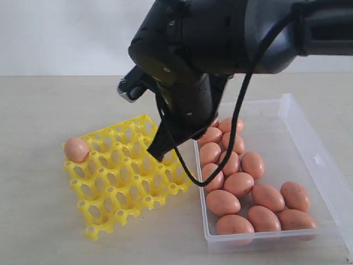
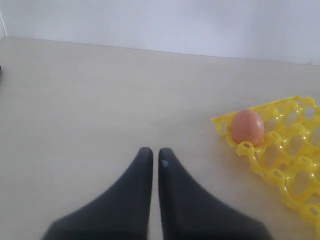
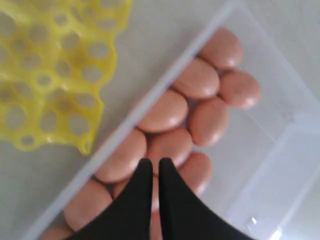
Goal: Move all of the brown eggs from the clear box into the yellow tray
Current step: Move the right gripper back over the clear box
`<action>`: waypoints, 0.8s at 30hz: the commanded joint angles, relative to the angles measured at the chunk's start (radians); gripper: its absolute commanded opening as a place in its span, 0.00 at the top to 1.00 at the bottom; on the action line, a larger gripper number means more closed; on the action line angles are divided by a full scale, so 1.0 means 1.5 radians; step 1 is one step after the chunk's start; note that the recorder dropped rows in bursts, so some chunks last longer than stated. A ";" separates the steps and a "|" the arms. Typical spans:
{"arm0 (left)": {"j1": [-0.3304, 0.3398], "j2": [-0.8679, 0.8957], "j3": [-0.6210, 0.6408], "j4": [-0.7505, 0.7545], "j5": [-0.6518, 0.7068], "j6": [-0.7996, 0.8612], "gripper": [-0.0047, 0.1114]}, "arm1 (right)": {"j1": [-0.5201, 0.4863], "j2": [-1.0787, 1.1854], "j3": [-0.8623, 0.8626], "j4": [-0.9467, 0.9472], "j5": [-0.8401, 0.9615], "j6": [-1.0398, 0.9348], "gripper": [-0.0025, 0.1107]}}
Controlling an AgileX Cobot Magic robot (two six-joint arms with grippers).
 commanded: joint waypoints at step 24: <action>0.002 -0.002 0.002 -0.001 -0.003 0.003 0.92 | -0.432 0.054 -0.001 0.441 0.048 -0.382 0.58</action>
